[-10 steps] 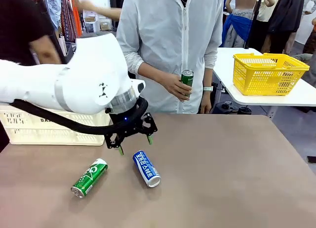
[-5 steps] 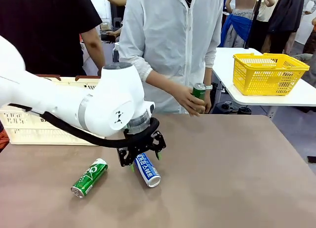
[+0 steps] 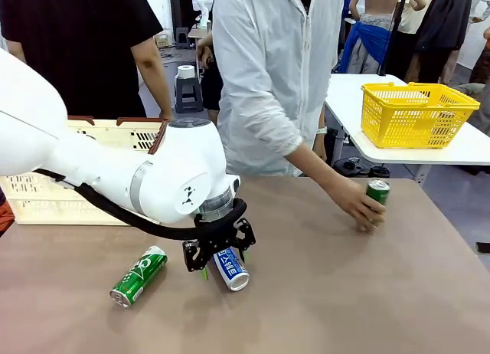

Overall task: Place the drinks into the Shopping basket.
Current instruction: Pick up one drink and place it into the Shopping basket.

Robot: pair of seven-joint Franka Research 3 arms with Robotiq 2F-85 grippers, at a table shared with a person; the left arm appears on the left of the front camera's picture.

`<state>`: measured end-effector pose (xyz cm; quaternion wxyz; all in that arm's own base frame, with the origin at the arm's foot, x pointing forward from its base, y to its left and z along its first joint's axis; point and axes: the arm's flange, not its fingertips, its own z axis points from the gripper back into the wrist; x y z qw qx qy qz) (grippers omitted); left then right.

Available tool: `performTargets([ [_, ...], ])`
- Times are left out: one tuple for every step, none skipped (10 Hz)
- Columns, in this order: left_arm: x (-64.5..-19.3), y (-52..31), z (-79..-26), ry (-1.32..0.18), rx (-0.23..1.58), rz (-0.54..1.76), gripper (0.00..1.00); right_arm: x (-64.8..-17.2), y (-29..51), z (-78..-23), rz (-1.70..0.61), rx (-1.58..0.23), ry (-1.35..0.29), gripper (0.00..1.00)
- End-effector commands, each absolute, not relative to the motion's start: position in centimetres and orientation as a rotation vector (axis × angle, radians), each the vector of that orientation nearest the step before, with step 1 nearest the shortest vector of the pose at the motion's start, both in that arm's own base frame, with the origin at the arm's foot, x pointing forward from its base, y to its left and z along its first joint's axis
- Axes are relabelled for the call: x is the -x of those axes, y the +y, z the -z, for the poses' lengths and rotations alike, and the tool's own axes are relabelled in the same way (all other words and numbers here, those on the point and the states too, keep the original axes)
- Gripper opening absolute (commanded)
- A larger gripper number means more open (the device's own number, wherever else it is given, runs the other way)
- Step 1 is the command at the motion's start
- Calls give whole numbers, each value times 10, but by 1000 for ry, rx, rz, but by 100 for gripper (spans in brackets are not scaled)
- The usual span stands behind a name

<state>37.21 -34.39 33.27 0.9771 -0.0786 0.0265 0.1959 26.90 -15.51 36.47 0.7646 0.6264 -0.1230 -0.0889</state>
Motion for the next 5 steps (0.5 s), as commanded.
performTargets([
  [-377,-354,-328,29,102,-456,100,-266,-157,-370,200,-1358,-240,100],
  [-378,-353,-324,41,94,-469,100,-266,-157,-370,200,-1358,-240,100],
  [-379,-353,-318,51,97,-471,100,-266,-157,-370,200,-1358,-240,100],
  [-378,-353,-315,50,102,-463,100,-266,-157,-370,200,-1358,-240,100],
  [-378,-354,-313,52,104,-466,100,-266,-157,-370,200,-1358,-240,100],
])
